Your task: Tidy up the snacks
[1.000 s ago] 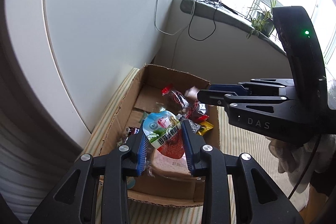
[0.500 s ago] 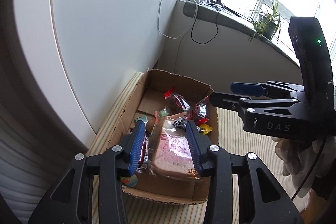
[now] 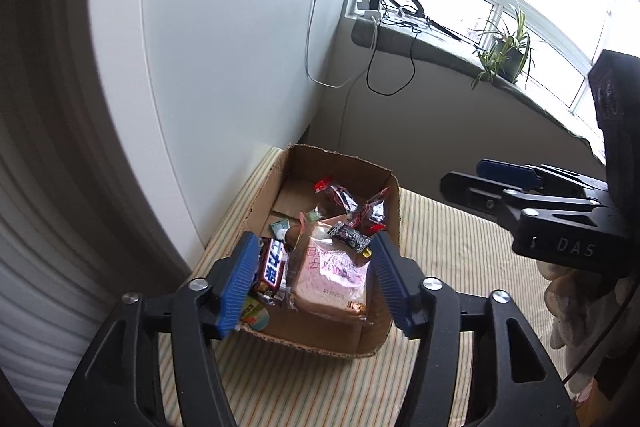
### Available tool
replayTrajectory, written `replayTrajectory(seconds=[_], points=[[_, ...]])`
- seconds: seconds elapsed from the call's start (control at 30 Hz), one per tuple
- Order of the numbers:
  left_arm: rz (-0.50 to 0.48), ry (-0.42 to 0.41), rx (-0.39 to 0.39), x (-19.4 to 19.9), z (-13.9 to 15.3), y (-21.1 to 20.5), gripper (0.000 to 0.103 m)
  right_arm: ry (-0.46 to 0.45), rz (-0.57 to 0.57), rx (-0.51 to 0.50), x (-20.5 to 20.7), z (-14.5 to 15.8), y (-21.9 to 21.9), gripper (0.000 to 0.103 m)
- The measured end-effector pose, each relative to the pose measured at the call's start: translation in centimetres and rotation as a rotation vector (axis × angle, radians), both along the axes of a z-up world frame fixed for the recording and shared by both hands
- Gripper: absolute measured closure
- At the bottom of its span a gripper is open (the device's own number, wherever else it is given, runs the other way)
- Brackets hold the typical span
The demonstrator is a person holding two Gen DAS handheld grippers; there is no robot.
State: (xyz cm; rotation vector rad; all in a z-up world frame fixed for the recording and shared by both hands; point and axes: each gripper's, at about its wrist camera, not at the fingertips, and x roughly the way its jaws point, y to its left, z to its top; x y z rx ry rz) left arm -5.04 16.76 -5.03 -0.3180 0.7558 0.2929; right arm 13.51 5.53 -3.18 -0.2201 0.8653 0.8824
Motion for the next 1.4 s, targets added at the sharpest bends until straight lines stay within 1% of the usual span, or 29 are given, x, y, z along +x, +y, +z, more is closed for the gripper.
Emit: replayTrajectory(seconds=[0.17,0.27,0.3,0.37,0.47,0.6,0.73,1.03,1.4], points=[[0.038,0.008,0.013,-1.2,1.1,-0.6,0.036,-0.026,-0.039,-0.002,-1.5,1.1,-1.7,0.031],[0.049,0.012,0.024,-1.6,1.6,-0.9,0.036,-0.031,-0.075,-0.004,-2.2,1.4,-2.9,0.013],[0.052,0.013,0.029,-1.8,1.7,-1.1,0.036,-0.041,-0.089,-0.001,-2.5,1.6,-3.4,0.012],[0.059,0.014,0.041,-2.0,2.0,-1.3,0.036,-0.053,-0.109,-0.002,-2.8,1.9,-4.2,0.011],[0.052,0.023,0.043,-2.2,2.1,-1.7,0.036,-0.047,-0.153,-0.006,-3.1,2.0,-5.4,0.011],[0.044,0.025,0.059,-2.4,2.3,-2.4,0.036,-0.053,-0.172,-0.016,-3.4,2.0,-6.3,0.011],[0.048,0.026,0.059,-2.5,2.3,-2.7,0.036,-0.063,-0.187,-0.013,-3.6,2.4,-7.1,0.011],[0.046,0.025,0.063,-2.6,2.5,-3.1,0.036,-0.074,-0.197,-0.004,-4.0,2.8,-7.4,0.011],[0.038,0.014,0.069,-2.9,2.9,-3.4,0.036,-0.059,-0.207,0.005,-4.1,2.5,-7.5,0.011]])
